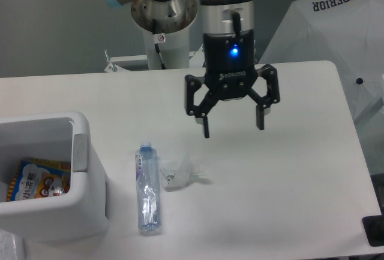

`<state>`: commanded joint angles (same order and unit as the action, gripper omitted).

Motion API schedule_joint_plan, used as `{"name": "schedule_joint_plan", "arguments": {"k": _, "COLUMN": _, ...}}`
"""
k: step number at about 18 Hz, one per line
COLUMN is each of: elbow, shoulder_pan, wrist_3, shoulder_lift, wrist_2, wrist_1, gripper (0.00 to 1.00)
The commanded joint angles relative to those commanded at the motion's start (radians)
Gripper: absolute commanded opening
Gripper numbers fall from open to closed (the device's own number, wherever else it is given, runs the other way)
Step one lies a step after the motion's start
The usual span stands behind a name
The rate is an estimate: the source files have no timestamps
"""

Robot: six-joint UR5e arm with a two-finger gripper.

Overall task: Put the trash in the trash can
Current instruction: 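Move the open gripper over the crumpled clear plastic wrapper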

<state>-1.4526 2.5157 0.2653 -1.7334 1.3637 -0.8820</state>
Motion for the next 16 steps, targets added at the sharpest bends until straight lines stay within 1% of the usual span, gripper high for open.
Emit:
{"name": "schedule_joint_plan", "arguments": {"k": 1, "elbow": -0.009, "shoulder_pan": 0.0, "wrist_3": 0.017, "shoulder_lift": -0.002, "wrist_2": 0.005, "wrist_1": 0.0, "gripper": 1.0}}
{"name": "schedule_joint_plan", "arguments": {"k": 3, "elbow": -0.034, "shoulder_pan": -0.002, "wrist_3": 0.072, "shoulder_lift": 0.002, "wrist_2": 0.058, "wrist_1": -0.005, "gripper": 1.0}}
{"name": "schedule_joint_plan", "arguments": {"k": 5, "elbow": -0.049, "shoulder_pan": -0.009, "wrist_3": 0.08, "shoulder_lift": 0.0, "wrist_2": 0.084, "wrist_1": 0.0, "gripper": 1.0}}
{"name": "schedule_joint_plan", "arguments": {"k": 8, "elbow": -0.083, "shoulder_pan": -0.014, "wrist_3": 0.08, "shoulder_lift": -0.017, "wrist_2": 0.078, "wrist_1": 0.031, "gripper": 1.0}}
{"name": "schedule_joint_plan", "arguments": {"k": 11, "elbow": -0.138, "shoulder_pan": -0.021, "wrist_3": 0.077, "shoulder_lift": -0.032, "wrist_2": 0.084, "wrist_1": 0.083, "gripper": 1.0}}
{"name": "schedule_joint_plan", "arguments": {"k": 12, "elbow": -0.161, "shoulder_pan": -0.028, "wrist_3": 0.075, "shoulder_lift": -0.031, "wrist_2": 0.086, "wrist_1": 0.09, "gripper": 1.0}}
{"name": "schedule_joint_plan", "arguments": {"k": 16, "elbow": -0.21, "shoulder_pan": -0.031, "wrist_3": 0.104, "shoulder_lift": -0.028, "wrist_2": 0.084, "wrist_1": 0.097, "gripper": 1.0}}
